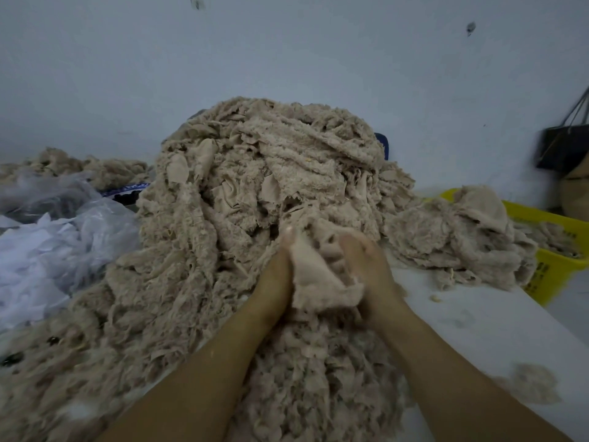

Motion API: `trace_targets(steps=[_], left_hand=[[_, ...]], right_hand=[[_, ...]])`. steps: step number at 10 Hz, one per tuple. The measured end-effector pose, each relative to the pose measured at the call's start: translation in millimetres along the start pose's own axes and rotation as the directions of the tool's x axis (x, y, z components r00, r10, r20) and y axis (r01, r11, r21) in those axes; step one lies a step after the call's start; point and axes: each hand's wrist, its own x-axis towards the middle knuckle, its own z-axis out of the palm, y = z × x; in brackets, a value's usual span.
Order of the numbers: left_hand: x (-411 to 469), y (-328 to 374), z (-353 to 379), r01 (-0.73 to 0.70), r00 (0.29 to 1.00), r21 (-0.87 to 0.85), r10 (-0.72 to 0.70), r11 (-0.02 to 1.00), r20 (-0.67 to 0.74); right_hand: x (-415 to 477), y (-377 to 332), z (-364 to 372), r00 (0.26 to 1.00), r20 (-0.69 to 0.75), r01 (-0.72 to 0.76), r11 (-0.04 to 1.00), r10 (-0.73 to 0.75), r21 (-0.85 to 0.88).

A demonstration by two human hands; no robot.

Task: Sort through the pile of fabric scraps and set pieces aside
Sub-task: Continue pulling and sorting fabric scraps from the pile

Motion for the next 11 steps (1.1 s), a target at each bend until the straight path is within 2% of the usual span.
trace_targets(steps=[1,2,3,4,5,6,7,8,9,10,11], left_hand=[[3,5,-2,0.297,0.943,-0.199,-0.319,0.934,-0.090],[13,13,-10,0.315,0.929,-0.415,-0.367,0.854,-0.051],[19,9,-15,0.282,0.888,-0.656,-0.450,0.700,-0.099],[20,12,-14,0.254,0.877,-0.691,-0.463,0.677,-0.131],[19,13,-11,0.188,0.929,-0.384,-0.291,0.904,-0.230],[7,11,3,0.080,0.997,0.217,-0.083,0.973,0.005],[0,10,12,-0.041,0.949,0.465,-0.111,0.884,0.295],[-1,14,9,-0.042,0.929,0.475,-0.140,0.879,0.342],[-1,9,7,0.070,0.938,0.383,-0.192,0.921,0.289],[4,7,4,0.240,0.967,0.136,-0.250,0.961,0.059],[11,9,-4,0.342,0.934,-0.125,-0.351,0.932,-0.068]], right_hand=[[-11,1,15,0.960,0.259,0.190,0.930,-0.109,-0.314],[-16,5,20,0.886,0.462,0.210,0.919,-0.034,-0.335],[-13,9,17,0.858,0.512,0.142,0.945,0.031,-0.295],[-10,18,14,0.890,0.451,0.105,0.938,0.058,-0.329],[-5,20,11,0.967,0.228,-0.056,0.969,0.113,-0.241],[-2,15,6,0.961,0.167,-0.236,0.969,0.222,0.072],[-2,13,-1,0.925,0.149,-0.373,0.912,0.350,0.169],[0,13,-4,0.927,0.066,-0.374,0.921,0.368,0.112],[1,13,1,0.963,0.043,-0.270,0.954,0.267,0.127],[-4,8,5,1.000,0.013,-0.026,0.991,0.028,-0.128],[-11,11,14,0.969,0.233,0.174,0.891,-0.080,-0.418]])
